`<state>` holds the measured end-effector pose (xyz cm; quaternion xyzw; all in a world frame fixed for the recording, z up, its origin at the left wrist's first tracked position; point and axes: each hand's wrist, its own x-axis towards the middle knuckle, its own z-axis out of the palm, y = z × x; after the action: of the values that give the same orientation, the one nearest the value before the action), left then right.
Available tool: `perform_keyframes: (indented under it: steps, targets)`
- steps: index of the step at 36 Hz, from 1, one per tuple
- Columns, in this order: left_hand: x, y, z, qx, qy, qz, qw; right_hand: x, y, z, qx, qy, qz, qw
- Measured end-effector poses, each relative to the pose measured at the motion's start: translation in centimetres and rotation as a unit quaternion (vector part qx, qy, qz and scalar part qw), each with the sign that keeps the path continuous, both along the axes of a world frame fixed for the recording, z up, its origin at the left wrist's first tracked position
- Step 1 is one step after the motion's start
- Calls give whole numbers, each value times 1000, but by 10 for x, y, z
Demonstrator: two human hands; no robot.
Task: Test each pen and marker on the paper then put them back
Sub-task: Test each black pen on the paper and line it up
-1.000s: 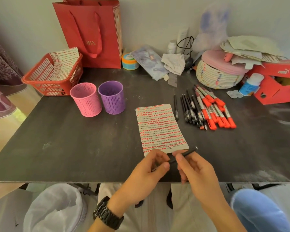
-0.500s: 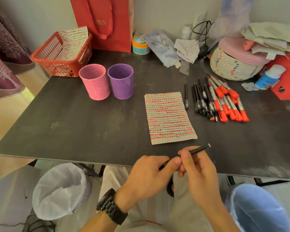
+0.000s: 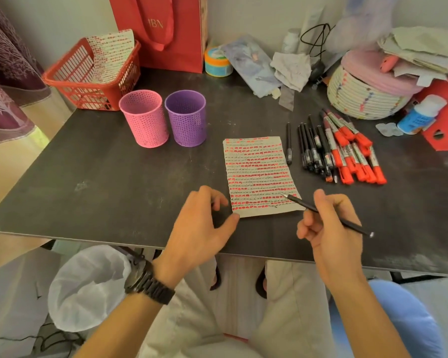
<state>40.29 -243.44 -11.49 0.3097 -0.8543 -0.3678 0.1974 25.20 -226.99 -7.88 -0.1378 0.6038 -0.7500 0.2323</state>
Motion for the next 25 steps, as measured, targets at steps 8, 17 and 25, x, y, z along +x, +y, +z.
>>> perform_keyframes:
  steps: [8,17,25]
  targets:
    - [-19,-14,-12,-117,-58,-87,988,-4,-50,8,33,-31,104,994]
    - [-10,-17,-12,-75,-44,-97,992,1,-79,-16,108,88,99,985]
    - [1,-23,-15,-104,-46,-85,990,7,-78,-27,95,88,115,985]
